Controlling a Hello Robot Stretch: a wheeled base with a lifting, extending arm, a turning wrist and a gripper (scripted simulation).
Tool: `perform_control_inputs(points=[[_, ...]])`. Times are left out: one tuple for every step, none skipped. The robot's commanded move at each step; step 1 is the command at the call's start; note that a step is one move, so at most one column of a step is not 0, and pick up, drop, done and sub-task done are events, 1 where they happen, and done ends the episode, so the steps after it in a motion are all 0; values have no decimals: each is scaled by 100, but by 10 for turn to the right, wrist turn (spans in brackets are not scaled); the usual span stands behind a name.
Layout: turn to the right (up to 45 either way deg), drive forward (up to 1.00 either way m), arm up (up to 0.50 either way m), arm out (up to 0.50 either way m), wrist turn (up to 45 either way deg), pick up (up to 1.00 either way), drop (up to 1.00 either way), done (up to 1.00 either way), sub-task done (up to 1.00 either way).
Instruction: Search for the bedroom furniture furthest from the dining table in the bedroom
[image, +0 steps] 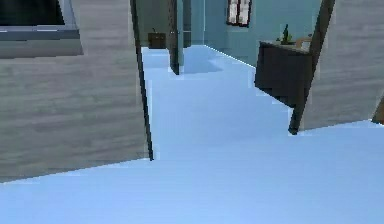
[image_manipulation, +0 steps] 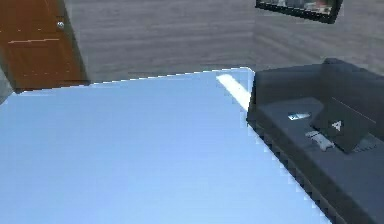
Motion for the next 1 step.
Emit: perform_control_inputs(points=[[0, 100, 0, 0, 0, 0, 0, 0, 0]])
